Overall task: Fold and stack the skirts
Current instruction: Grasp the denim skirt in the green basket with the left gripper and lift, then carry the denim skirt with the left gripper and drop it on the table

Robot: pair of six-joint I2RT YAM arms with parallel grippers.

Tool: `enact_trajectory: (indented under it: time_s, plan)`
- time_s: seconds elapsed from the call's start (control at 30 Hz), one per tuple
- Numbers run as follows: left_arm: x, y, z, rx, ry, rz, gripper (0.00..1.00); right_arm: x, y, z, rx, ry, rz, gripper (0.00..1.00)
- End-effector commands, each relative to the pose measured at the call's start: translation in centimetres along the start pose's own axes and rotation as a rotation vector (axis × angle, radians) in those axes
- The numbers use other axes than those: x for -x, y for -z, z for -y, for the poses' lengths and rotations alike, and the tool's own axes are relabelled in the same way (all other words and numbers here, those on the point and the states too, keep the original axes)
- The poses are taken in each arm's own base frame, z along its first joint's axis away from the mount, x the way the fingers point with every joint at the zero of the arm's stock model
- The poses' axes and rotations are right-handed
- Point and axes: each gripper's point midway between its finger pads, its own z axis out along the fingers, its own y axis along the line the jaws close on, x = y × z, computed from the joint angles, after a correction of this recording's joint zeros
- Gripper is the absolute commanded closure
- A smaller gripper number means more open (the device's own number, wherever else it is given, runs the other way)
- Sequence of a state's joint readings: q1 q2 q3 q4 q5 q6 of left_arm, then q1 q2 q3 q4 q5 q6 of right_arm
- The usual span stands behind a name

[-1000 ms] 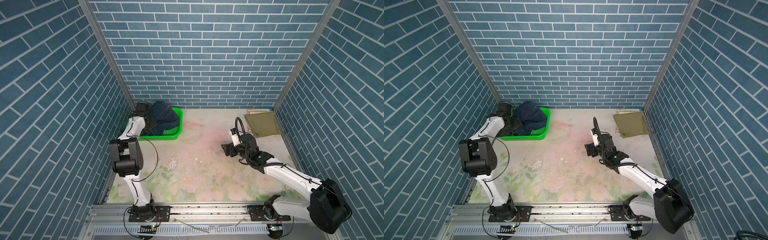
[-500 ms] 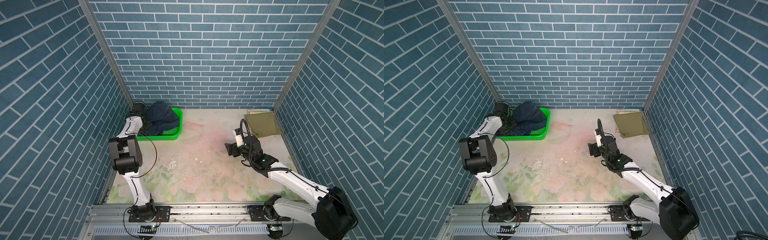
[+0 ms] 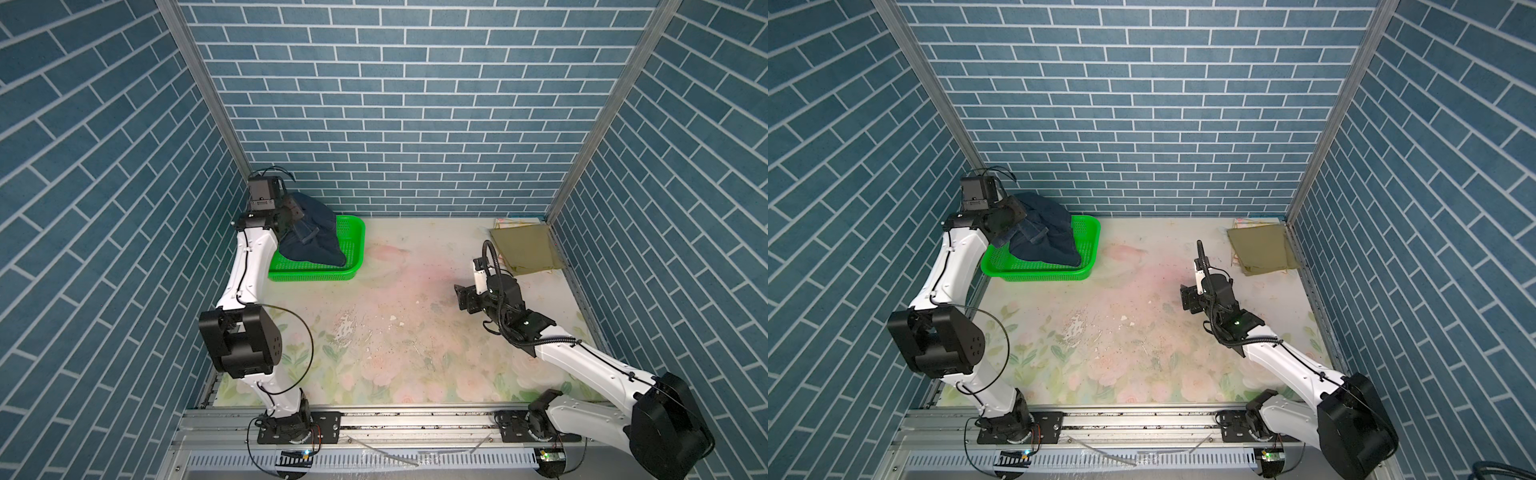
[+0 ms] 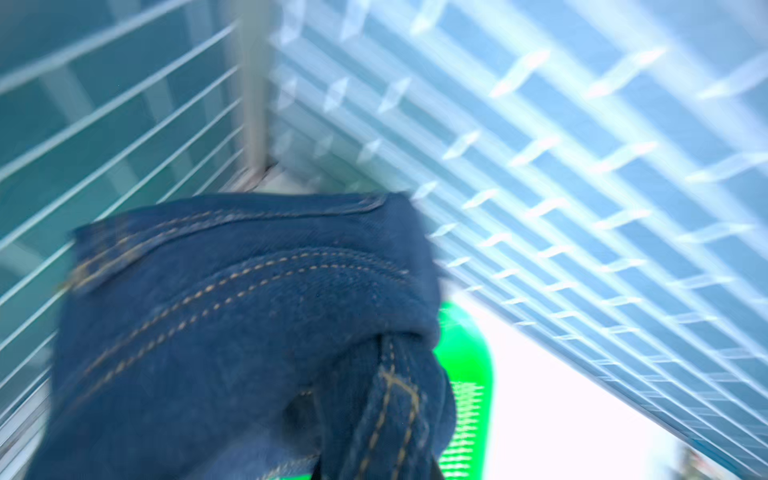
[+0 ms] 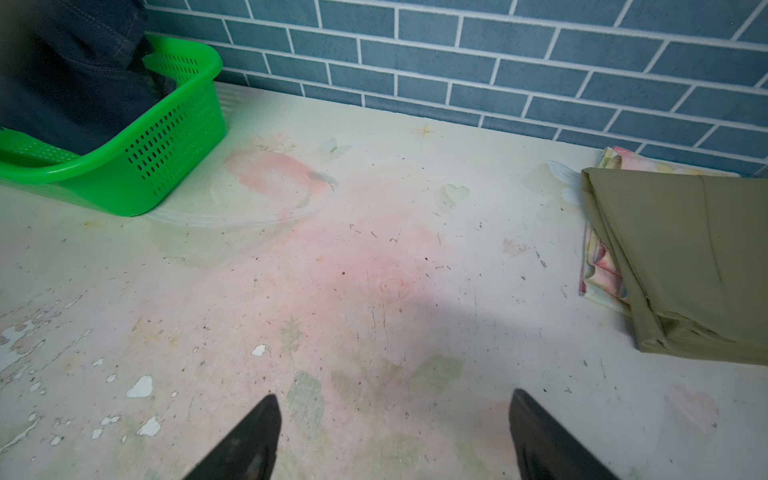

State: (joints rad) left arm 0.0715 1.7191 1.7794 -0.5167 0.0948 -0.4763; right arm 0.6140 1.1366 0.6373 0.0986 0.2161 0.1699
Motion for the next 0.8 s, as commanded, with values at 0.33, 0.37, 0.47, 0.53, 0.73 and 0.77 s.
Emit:
enact_trajectory:
  time_s: [0.33, 0.37, 0.47, 0.53, 0.73, 0.77]
  plan:
    - [2.0, 18.4, 23.2, -0.687, -0.294, 0.215, 1.00, -0.6, 0.7, 6.4, -0.170, -0.306, 0.054, 0.15]
    - [1.2, 19.8, 24.4, -0.729, -0.314, 0.203, 1.00, -0.5, 1.1, 6.9, -0.177, -0.332, 0.063, 0.15]
    - [-1.5, 23.0, 27.1, -0.833, -0.355, 0.151, 1.00, 0.4, 3.1, 8.3, -0.219, -0.370, 0.091, 0.15]
    - [-3.9, 23.9, 28.1, -0.891, -0.351, 0.085, 1.00, 1.1, 4.7, 9.1, -0.247, -0.392, 0.114, 0.15]
    - [-15.4, 16.6, 25.5, -0.857, -0.253, -0.207, 1.00, 1.4, 8.8, 9.5, -0.255, -0.448, 0.126, 0.14]
    - [-17.7, 14.6, 24.5, -0.830, -0.252, -0.252, 1.00, 1.3, 9.1, 9.4, -0.248, -0.443, 0.111, 0.15]
